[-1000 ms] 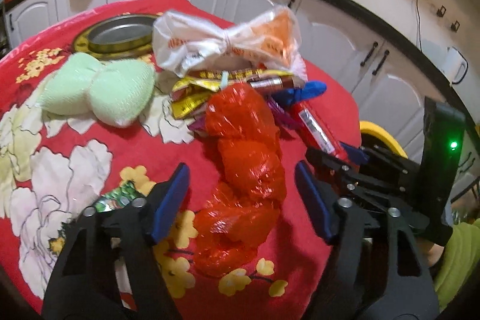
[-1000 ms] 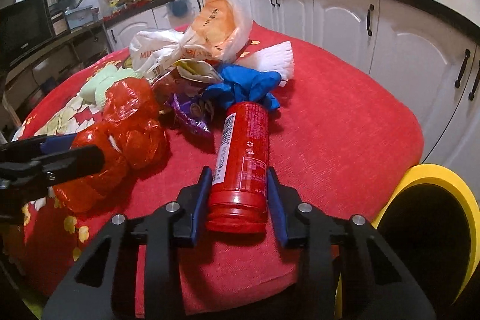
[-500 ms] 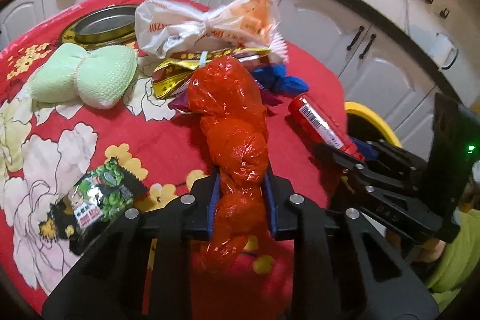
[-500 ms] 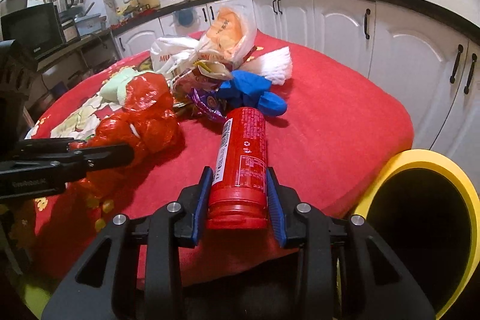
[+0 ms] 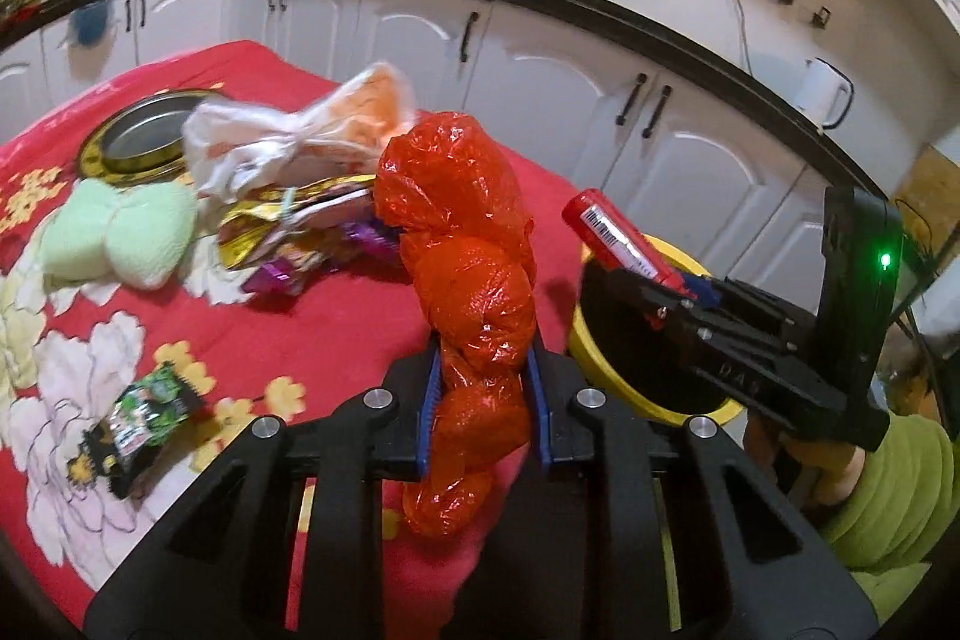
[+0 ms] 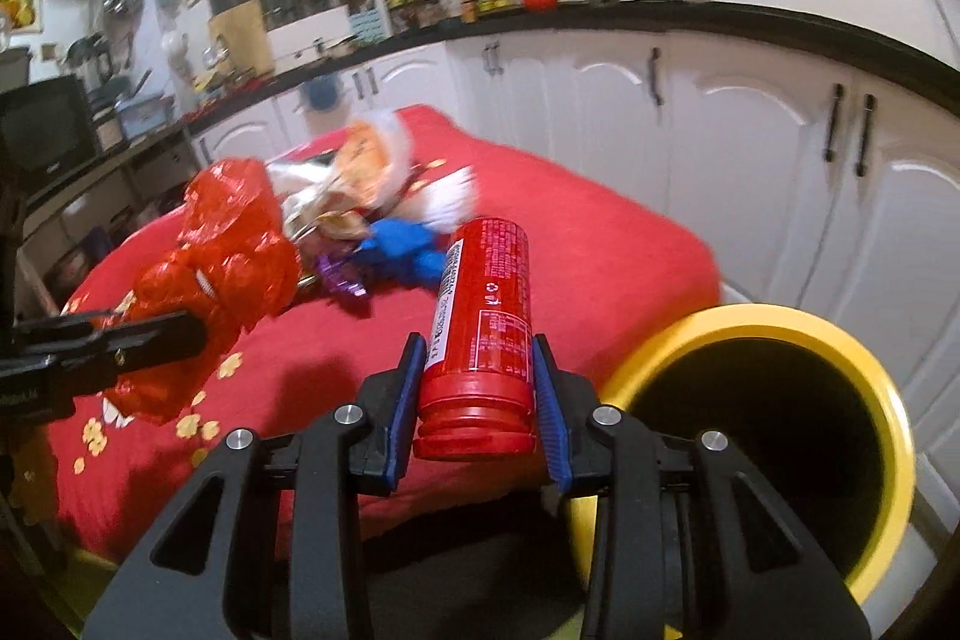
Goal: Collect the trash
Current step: 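Carry both items over the yellow bin and open both tools to drop them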
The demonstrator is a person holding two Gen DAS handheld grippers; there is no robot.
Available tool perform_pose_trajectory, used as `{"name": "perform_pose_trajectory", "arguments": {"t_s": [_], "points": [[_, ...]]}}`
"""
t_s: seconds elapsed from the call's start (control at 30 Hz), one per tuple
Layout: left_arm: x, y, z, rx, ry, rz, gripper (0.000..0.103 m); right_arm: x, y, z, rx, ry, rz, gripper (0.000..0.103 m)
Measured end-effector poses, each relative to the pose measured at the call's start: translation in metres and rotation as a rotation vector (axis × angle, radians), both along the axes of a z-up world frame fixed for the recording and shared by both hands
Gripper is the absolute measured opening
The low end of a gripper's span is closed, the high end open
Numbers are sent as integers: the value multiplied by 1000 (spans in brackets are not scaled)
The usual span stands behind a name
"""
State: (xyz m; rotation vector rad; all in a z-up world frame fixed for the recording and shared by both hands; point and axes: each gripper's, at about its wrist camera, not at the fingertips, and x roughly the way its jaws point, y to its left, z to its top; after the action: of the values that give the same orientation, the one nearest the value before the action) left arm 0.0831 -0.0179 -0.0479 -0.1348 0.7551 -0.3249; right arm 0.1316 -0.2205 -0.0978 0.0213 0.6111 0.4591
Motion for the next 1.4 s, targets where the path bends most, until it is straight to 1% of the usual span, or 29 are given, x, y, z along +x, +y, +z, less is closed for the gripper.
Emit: {"name": "perform_pose_trajectory", "arguments": {"t_s": [0.1,0.33,0.6,0.77,0.87,0.97,1.1,1.4], "points": [[4,-12,2,-12,1,-27,17,0,-17,2,2,-7,-42,33],[14,-46,6,-10,-20,-99,17,-5,-56,-1,-1,-3,-135,33],[31,-91,7,-14,-28,-178,17,-11,-86,-2,-16,6,-201,33],[44,-117,2,-32,-15,-220,17,-12,-106,-7,-18,23,-245,33],[53,-132,-5,-34,3,-241,17,-13,-117,-11,-16,34,-265,33],[63,-143,-13,-55,41,-256,17,-14,-124,-15,-17,48,-280,33],[72,-162,-24,-31,67,-280,17,-16,-130,-21,-20,68,-297,33],[90,-189,-47,-15,143,-309,18,-14,-148,-40,-11,135,-324,33]]}}
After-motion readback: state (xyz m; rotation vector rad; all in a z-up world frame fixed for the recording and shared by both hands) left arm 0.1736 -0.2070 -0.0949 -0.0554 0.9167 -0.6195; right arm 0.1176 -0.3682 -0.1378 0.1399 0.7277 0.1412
